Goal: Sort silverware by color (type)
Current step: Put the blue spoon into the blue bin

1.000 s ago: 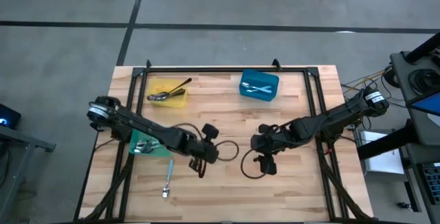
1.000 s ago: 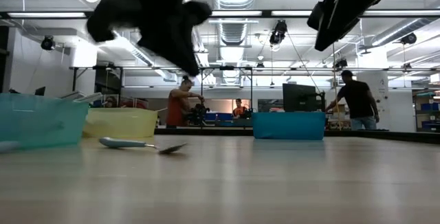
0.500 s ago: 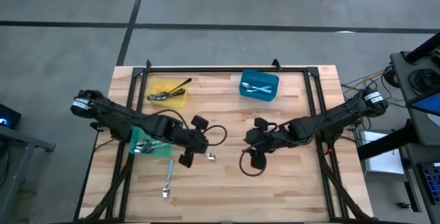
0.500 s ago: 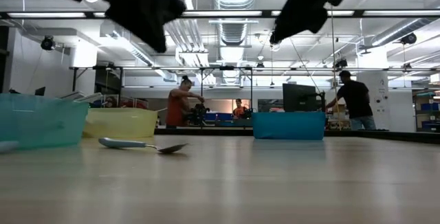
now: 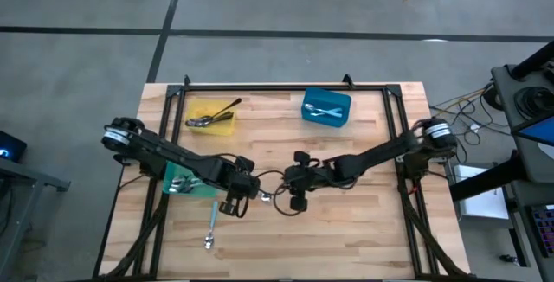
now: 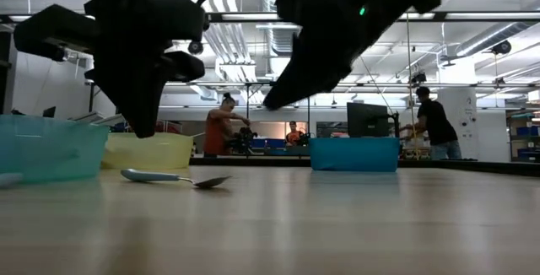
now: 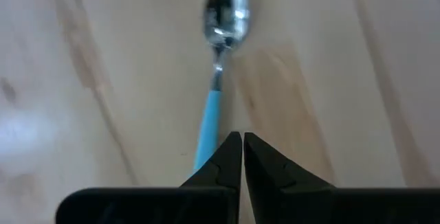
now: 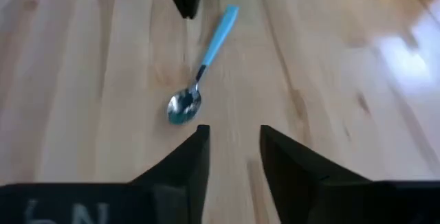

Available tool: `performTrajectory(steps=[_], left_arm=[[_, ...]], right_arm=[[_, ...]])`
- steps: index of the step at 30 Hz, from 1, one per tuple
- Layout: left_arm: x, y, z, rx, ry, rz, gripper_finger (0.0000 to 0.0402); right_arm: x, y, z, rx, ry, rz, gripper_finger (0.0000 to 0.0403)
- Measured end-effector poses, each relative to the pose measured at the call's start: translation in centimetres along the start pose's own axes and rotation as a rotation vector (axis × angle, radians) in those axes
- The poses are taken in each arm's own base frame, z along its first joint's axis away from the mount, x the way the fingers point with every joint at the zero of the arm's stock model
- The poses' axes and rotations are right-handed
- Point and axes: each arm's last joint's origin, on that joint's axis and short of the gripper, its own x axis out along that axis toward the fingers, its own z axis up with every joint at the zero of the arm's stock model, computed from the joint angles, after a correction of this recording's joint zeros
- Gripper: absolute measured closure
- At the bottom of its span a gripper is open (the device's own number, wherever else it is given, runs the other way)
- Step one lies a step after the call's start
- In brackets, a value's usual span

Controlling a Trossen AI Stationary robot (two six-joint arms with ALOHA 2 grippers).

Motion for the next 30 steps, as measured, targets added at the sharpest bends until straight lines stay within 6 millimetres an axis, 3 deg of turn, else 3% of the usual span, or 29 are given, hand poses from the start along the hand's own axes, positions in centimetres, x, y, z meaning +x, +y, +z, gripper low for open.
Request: performTrajectory(steps=[10, 19, 30], left_arm=[[0.2, -0.2, 0.0, -0.02, 0.005, -0.047, 0.0401], [2.0, -0.4, 0.1, -0.041, 0.047, -0.06, 0.0401], [4.5, -0.4, -0.1, -0.025, 0.134, 0.012, 0.0402]], right_arm=[[5.5, 0.1, -1.5, -0.053, -0.077, 0.004, 0.0388], [7.9, 0.3, -2.2, -0.069, -0.149, 0.01, 0.0394], [10.1, 0.5, -4.3, -0.081, -0.095, 0.041, 0.0394]])
